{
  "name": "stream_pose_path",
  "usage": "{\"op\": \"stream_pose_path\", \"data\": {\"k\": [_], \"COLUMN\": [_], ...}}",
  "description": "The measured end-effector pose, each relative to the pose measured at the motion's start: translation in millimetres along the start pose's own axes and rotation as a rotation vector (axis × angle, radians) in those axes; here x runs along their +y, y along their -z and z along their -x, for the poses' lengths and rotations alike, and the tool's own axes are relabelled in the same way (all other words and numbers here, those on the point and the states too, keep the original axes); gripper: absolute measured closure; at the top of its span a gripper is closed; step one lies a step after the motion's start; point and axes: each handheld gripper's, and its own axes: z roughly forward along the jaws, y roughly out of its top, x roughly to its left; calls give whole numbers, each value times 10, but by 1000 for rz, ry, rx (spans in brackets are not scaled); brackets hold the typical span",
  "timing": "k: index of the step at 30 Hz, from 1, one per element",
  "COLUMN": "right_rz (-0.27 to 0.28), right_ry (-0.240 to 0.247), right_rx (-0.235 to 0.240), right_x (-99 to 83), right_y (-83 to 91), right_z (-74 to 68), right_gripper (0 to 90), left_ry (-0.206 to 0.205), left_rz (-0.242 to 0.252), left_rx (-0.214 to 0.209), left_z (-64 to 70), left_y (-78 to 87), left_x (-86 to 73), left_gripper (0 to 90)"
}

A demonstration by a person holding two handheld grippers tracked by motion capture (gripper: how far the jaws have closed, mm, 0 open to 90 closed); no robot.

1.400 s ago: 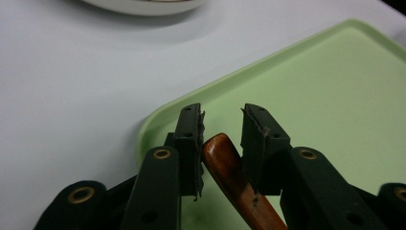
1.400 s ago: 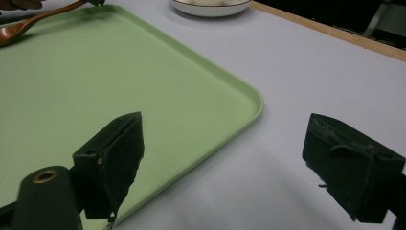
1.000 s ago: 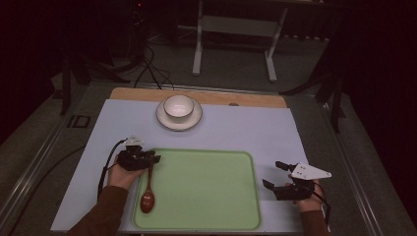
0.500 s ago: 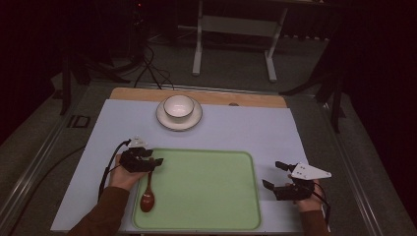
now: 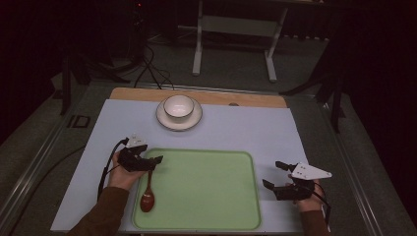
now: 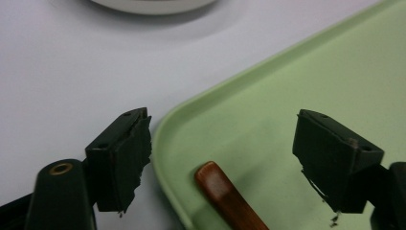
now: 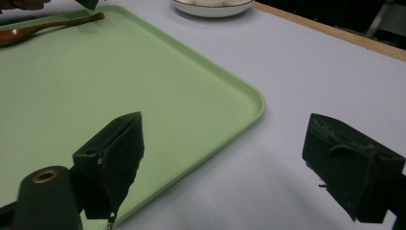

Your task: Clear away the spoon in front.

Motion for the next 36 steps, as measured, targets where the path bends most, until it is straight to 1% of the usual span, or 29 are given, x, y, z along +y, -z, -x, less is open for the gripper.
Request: {"op": "stream_pose_path", "data": {"k": [7, 11, 16, 18, 19, 22, 24, 25, 26, 28, 29, 30, 33, 35, 36], "right_rz": [5, 7, 12, 16, 18, 18, 19, 21, 21, 24, 26, 27, 29, 29, 29], "right_ry": [0, 1, -2, -4, -5, -6, -6, -5, -5, -7, -8, -9, -10, -11, -11], "right_rx": [-3, -4, -9, -11, -12, -12, -12, -13, -14, -17, -18, -20, -27, -30, -35], "right_x": [1, 2, 4, 4, 5, 5, 5, 5, 6, 7, 7, 7, 6, 6, 6], "right_y": [2, 6, 19, 28, 30, 32, 32, 35, 38, 45, 49, 52, 58, 60, 62], "right_z": [1, 4, 9, 15, 15, 13, 13, 17, 18, 20, 21, 22, 29, 31, 34], "right_gripper": [140, 140, 140, 140, 140, 140, 140, 140, 140, 140, 140, 140, 140, 140, 140], "left_ry": [-4, -7, -14, -24, -28, -49, -49, -49, -47, -39, -39, -30, -18, -19, -13], "left_rz": [48, 77, 111, 126, 146, 181, 181, 211, 217, 227, 227, 236, 250, 251, 254], "left_rx": [46, 55, 68, 75, 86, 109, 109, 122, 125, 135, 135, 139, 143, 146, 149], "left_z": [4, 4, 29, 39, 54, 86, 86, 109, 109, 104, 104, 94, 82, 80, 79], "left_y": [92, 143, 207, 245, 278, 372, 372, 460, 480, 517, 517, 550, 599, 616, 640], "left_x": [23, 31, 43, 48, 49, 56, 56, 56, 54, 44, 44, 33, 14, 6, -10], "left_gripper": [176, 180, 210, 220, 234, 289, 292, 291, 286, 281, 279, 279, 278, 276, 276]}}
